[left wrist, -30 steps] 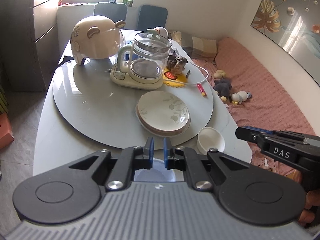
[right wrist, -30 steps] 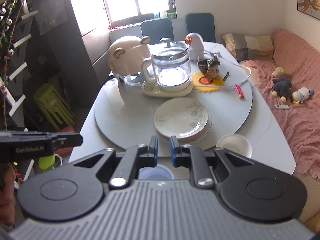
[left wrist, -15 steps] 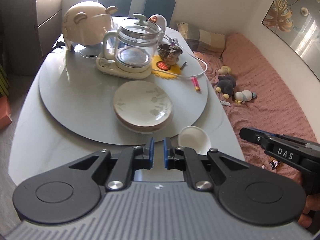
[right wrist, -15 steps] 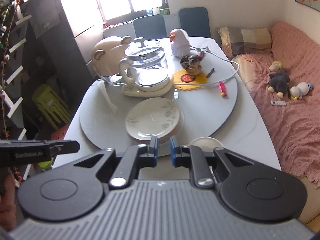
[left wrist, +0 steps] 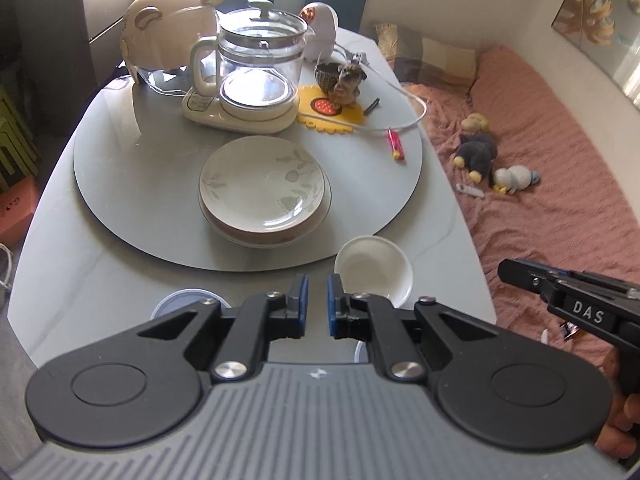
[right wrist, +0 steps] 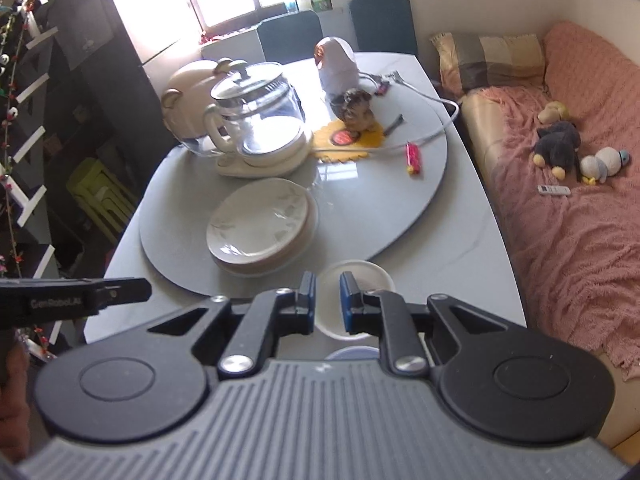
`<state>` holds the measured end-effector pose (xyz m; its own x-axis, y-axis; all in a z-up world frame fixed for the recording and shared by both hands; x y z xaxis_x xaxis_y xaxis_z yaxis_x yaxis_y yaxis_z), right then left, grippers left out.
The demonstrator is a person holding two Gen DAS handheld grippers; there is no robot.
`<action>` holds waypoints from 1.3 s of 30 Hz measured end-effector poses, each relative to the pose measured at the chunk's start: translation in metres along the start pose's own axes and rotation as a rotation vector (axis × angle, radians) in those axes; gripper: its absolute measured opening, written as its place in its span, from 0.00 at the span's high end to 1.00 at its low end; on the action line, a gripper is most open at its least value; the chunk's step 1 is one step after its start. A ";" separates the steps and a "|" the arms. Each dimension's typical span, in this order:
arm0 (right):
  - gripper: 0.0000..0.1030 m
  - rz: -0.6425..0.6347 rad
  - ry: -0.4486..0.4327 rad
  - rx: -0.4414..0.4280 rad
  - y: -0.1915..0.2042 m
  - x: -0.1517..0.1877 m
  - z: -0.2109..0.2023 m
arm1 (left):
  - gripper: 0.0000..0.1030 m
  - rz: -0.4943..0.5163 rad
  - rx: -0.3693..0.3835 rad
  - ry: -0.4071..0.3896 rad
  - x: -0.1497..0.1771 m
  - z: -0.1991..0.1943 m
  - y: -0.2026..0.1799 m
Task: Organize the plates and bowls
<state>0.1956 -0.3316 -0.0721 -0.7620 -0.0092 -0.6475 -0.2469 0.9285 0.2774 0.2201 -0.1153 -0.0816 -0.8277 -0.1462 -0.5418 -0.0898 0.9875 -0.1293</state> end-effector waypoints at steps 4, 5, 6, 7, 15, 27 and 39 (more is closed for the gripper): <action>0.84 0.002 0.024 -0.010 -0.019 0.004 0.005 | 0.90 0.002 -0.001 0.041 0.000 0.019 -0.015; 0.84 0.006 0.032 -0.015 -0.024 0.005 0.008 | 0.90 -0.002 0.002 0.058 0.000 0.023 -0.017; 0.84 0.006 0.040 -0.016 -0.028 0.006 0.011 | 0.90 -0.005 0.012 0.073 -0.001 0.027 -0.020; 0.84 0.004 0.046 -0.012 -0.030 0.006 0.013 | 0.90 -0.007 0.019 0.081 0.000 0.031 -0.022; 0.84 0.002 0.086 -0.021 -0.050 0.019 0.034 | 0.78 0.032 0.023 0.142 0.003 0.068 -0.042; 0.62 0.020 0.211 -0.090 -0.074 0.055 0.068 | 0.63 0.023 0.057 0.340 0.037 0.149 -0.036; 0.63 0.040 0.353 -0.059 -0.089 0.089 0.113 | 0.63 0.012 0.113 0.439 0.065 0.210 -0.047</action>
<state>0.2179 -0.3735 -0.2345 -0.9290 -0.1105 -0.3533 -0.2389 0.9079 0.3444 0.2874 -0.1837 -0.2854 -0.9871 -0.0717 -0.1434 -0.0375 0.9728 -0.2285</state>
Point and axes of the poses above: each gripper's, at about its wrist camera, not at the fingertips, and z roughly the way its jaws point, y to its left, x to its underside, the point moved 3 cm from there along z, roughly the way its jaws point, and after that the axes turned 4 degrees about -x, right-handed, at the moved point
